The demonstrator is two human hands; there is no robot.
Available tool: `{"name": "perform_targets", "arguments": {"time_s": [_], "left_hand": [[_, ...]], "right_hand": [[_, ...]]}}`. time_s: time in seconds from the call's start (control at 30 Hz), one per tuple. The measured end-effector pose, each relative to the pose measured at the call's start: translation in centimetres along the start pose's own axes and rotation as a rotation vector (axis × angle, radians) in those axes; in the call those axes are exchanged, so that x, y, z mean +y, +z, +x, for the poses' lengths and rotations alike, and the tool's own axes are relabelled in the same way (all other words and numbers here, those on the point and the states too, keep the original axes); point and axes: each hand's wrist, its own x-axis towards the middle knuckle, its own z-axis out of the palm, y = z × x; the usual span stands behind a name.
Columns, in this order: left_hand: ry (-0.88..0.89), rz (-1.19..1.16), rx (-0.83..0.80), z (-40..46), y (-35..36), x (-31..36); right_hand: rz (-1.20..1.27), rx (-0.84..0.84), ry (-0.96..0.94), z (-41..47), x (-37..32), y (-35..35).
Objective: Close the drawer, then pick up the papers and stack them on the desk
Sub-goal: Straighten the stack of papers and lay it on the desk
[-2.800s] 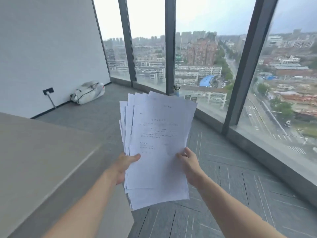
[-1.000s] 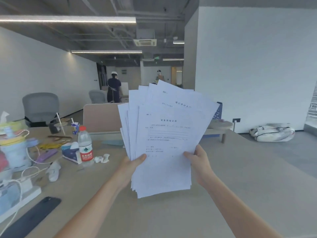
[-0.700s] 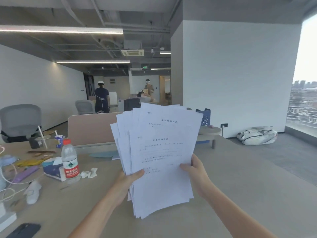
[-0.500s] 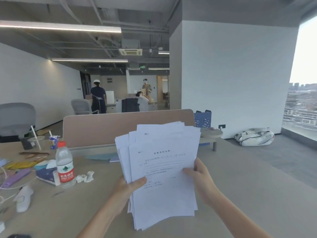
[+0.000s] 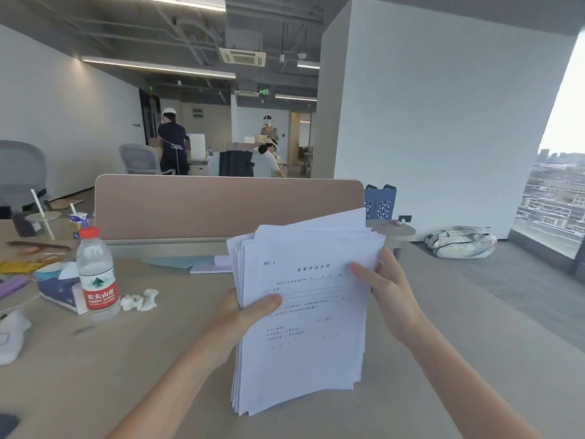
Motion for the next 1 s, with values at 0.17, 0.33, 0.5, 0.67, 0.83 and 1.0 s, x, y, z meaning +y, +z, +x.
{"name": "perform_targets", "arguments": {"time_s": [0.17, 0.33, 0.5, 0.67, 0.83, 1.0], "left_hand": [[-0.004, -0.028, 0.029, -1.3, 0.5, 0.4], [-0.010, 0.019, -0.004, -2.2, 0.7, 0.6], [-0.003, 0.038, -0.048, -2.2, 0.4, 1.0], [-0.068, -0.050, -0.057, -2.6, 0.2, -0.7], [-0.102, 0.003, -0.057, -3.2, -0.2, -2.7], [-0.111, 0.073, 0.025, -3.2, 0.1, -4.2]], "right_hand": [[-0.031, -0.044, -0.041, -0.5, -1.9, -0.4], [-0.122, -0.048, -0.112, -1.0, -2.8, 0.4], [-0.150, -0.034, -0.230, -1.4, -3.0, 0.6], [-0.322, 0.018, -0.277, -1.6, -1.9, 0.5], [-0.329, 0.087, -0.278, -1.3, -1.2, 0.4], [-0.078, 0.079, -0.178, -1.5, 0.2, 0.6]]}}
